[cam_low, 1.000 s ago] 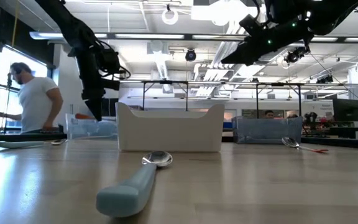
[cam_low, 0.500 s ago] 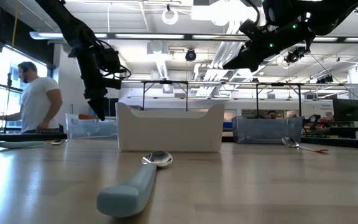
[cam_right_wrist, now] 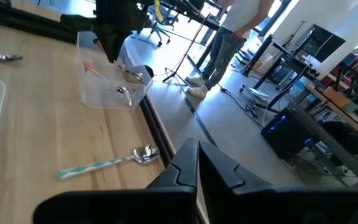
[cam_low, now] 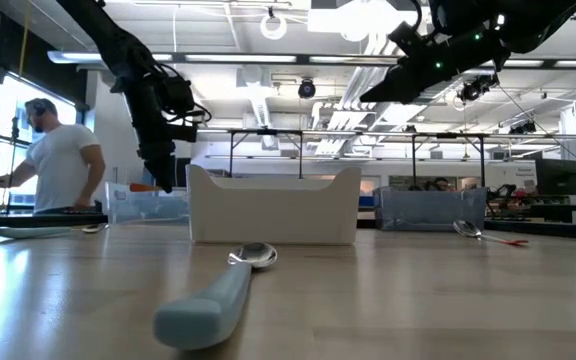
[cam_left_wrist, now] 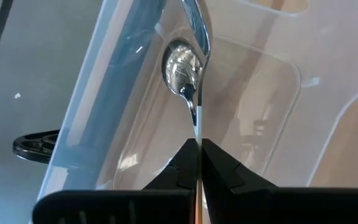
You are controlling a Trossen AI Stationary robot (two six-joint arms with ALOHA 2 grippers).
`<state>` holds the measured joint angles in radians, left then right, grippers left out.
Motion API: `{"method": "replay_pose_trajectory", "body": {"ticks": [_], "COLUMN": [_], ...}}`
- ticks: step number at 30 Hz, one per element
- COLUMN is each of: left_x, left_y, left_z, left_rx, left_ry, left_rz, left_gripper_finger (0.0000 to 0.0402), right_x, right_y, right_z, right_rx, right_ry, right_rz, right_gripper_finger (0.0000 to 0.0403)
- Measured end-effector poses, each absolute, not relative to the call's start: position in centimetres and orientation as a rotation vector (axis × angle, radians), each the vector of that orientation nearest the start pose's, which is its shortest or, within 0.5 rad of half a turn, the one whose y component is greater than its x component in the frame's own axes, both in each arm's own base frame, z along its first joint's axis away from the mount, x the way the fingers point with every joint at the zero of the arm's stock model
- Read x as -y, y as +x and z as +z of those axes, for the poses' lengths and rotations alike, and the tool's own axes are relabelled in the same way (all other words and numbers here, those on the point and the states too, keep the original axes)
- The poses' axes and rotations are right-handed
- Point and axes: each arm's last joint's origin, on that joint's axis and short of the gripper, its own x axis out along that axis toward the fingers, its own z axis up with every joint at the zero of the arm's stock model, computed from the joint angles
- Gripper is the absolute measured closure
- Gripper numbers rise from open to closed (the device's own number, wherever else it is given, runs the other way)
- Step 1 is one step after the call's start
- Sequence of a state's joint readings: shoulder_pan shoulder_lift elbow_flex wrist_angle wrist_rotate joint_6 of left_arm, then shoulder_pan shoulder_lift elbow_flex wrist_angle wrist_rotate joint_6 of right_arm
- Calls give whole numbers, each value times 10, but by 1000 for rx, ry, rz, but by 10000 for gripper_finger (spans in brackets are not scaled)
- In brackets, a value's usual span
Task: Sort silverware by color (type)
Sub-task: Put the orange spoon into the transparent bin, then put the blue spoon into the white bin
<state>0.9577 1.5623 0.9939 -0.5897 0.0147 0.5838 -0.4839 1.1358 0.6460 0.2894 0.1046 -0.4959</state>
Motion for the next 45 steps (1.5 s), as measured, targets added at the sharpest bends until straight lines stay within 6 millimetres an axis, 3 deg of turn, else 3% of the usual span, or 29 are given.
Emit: {"method": "replay_pose_trajectory", "body": {"ticks": [16, 22, 29, 40, 45], "left_x": [-241, -236, -236, -237, -231], "left_y": [169, 165, 165, 166, 167], "left_z": [197, 183, 182, 182, 197], "left_rx": [-1274, -1285, -1288, -1263, -1222], "left_ry": [-50, -40, -49, -93, -49], "left_rz": [516, 509, 531, 578, 629], "left_gripper_finger": [402, 402, 400, 344, 335], "right_x": [117, 117, 118, 118, 118], "right_y": [217, 217, 217, 217, 217], "right_z": [258, 257, 258, 258, 258], "right_rx": [-349, -352, -349, -351, -350], "right_ry": [-323, -317, -334, -342, -340], "right_rz": [-531, -531, -530, -529, -530], "right_gripper_finger": [403, 403, 403, 403, 403]}}
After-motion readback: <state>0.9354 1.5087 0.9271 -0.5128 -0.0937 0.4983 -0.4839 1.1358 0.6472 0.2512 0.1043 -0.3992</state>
